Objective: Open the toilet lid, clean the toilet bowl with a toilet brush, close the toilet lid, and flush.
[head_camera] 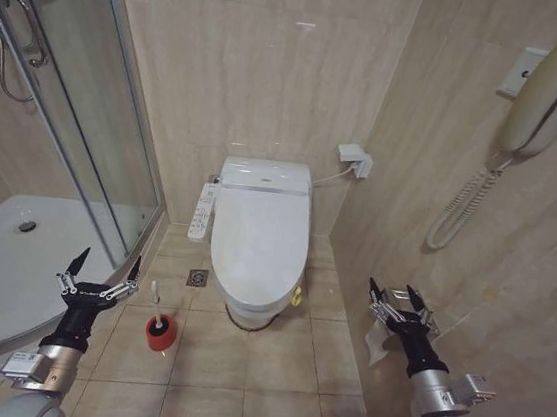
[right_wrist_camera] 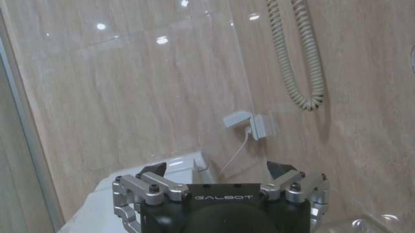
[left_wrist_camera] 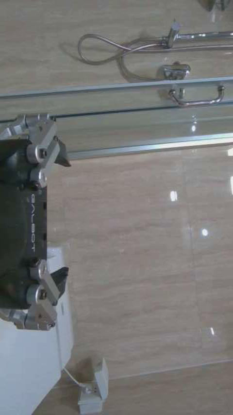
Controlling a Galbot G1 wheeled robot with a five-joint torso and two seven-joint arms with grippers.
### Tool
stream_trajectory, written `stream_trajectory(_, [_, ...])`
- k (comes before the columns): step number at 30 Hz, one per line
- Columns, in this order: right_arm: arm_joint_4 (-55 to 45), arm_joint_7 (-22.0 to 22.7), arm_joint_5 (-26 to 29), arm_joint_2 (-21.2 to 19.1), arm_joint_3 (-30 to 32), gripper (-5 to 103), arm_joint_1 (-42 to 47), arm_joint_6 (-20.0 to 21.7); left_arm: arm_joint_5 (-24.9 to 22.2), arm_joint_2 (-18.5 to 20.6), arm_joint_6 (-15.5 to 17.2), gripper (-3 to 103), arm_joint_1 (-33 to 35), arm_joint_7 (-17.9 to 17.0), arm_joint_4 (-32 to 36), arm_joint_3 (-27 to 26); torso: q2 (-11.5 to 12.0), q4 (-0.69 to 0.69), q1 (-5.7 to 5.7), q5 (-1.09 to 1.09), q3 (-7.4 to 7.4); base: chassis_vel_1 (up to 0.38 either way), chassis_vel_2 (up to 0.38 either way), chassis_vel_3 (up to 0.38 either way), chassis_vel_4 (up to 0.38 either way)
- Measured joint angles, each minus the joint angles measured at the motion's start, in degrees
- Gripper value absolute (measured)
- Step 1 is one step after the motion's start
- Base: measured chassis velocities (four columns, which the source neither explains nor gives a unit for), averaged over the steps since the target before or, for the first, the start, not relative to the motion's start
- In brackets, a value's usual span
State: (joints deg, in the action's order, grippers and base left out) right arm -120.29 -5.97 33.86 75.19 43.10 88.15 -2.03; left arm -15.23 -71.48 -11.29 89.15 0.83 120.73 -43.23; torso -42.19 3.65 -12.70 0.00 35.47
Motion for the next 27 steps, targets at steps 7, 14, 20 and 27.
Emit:
stream_trajectory(7, [0.0,0.0,0.0,0.0,0.0,100,0.0,0.0,0.0,0.0,0.0,100,0.0,0.0,0.0,0.0,0.0,0.02,0.06,0.01,-0.02,0.084,-0.078,-0.092,0.081])
stream_trajectory(14, [0.0,0.0,0.0,0.0,0.0,100,0.1,0.0,0.0,0.0,0.0,100,0.0,0.0,0.0,0.0,-0.1,0.01,0.11,0.01,-0.04,0.089,-0.098,-0.082,0.105])
stream_trajectory(20, [0.0,0.0,0.0,0.0,0.0,100,0.1,0.0,0.0,0.0,0.0,100,0.0,0.0,0.0,0.0,0.0,0.02,0.03,0.0,-0.02,-0.026,0.013,0.021,-0.023])
stream_trajectory(27, [0.0,0.0,0.0,0.0,0.0,100,0.0,0.0,0.0,0.0,0.0,100,0.0,0.0,0.0,0.0,0.0,0.01,0.05,0.01,-0.02,-0.012,0.014,0.006,-0.011])
